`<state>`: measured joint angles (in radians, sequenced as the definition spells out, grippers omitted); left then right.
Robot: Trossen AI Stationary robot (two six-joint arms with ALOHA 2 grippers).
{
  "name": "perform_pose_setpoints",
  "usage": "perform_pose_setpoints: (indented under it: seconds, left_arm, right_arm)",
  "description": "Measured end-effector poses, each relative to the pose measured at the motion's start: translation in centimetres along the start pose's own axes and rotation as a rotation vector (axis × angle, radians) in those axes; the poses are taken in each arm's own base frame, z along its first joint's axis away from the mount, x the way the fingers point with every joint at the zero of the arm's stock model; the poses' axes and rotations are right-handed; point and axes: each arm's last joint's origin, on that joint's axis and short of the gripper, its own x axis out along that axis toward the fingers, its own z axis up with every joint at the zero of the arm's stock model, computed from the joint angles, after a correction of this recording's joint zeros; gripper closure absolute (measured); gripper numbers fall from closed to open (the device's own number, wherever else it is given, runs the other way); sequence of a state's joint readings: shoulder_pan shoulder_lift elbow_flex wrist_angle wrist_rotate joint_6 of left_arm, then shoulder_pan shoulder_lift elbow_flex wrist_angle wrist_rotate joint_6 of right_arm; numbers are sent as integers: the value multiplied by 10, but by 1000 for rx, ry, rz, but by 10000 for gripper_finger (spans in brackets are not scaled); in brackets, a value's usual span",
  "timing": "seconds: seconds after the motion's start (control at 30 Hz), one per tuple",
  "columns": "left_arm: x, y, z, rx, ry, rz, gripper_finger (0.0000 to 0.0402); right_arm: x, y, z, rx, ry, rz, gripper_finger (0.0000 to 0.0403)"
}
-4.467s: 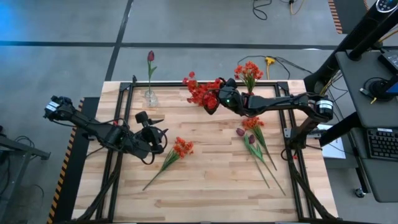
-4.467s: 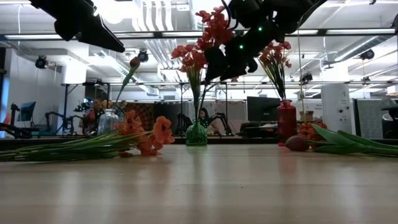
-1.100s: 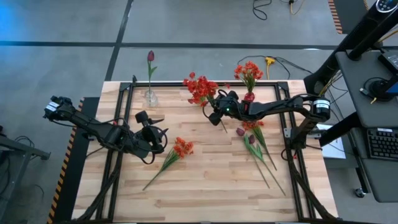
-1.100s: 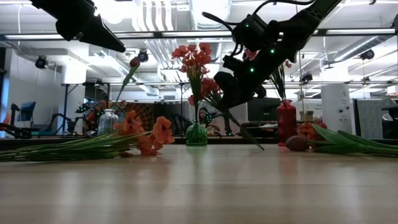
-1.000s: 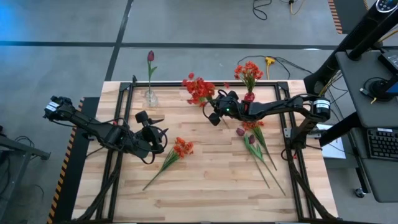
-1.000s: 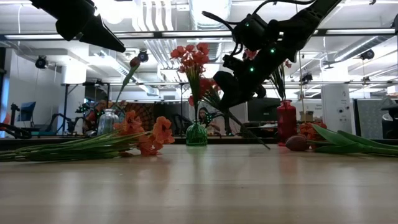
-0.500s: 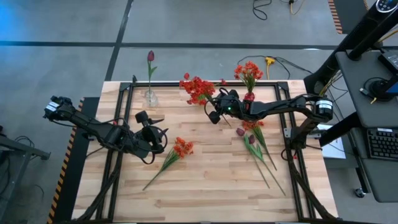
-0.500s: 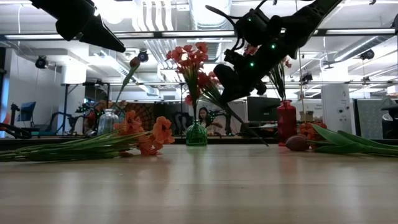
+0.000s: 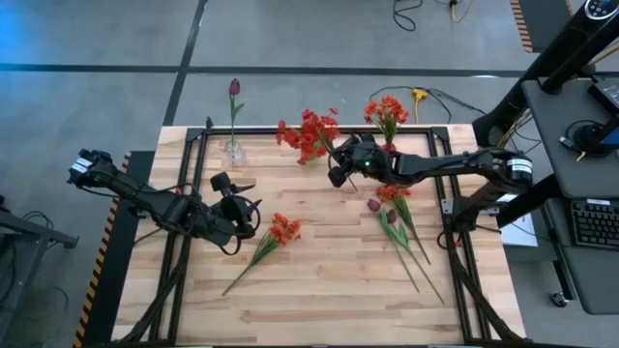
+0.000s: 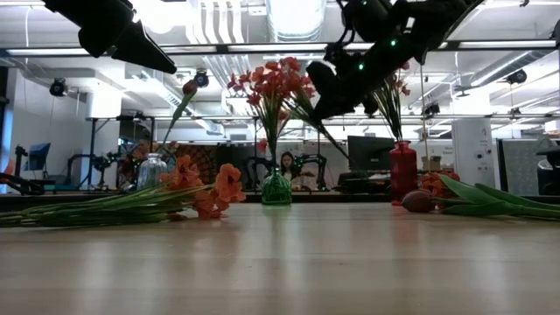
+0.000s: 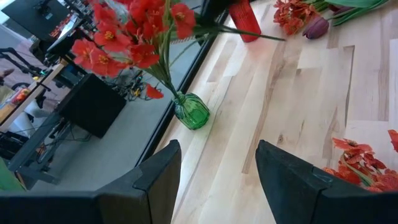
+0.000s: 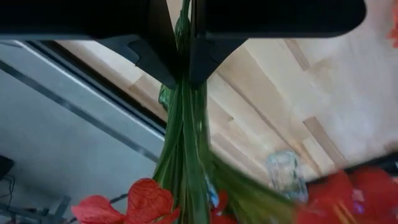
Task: Sort flowers into vase by color
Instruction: Put the red flower into the green vase
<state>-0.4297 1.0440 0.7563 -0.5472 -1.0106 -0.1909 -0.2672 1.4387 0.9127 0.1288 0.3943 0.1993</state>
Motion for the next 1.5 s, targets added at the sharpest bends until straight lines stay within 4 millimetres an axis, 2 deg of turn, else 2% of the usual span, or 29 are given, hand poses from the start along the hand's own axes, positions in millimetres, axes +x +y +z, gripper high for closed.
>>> perform_pose_setpoints:
  seconds: [0.5,0.7,0.8,0.93,1.2,1.37,1.5]
  left_arm:
    - [0,0,0,-1,0,0,212]
    - [0,0,0,4,0,0,212]
    - [0,0,0,4,0,0,212]
    - [0,0,0,3,-1,0,212]
    - [0,0,0,0,-1,1,212]
    - [1,1,1,-6,0,7,212]
    - [1,1,1,-5,0,7,212]
  right_arm:
    - [-54,-15,40,30,-167,30,376]
    - [-69,-19,51,30,-262,43,376]
    - [-64,-19,41,37,-318,56,376]
    - [-54,-20,12,48,-415,66,376]
    - [-42,-25,-35,102,-763,67,376]
    - [-17,-17,-44,61,-804,43,376]
    - [5,-10,-38,57,-808,29,376]
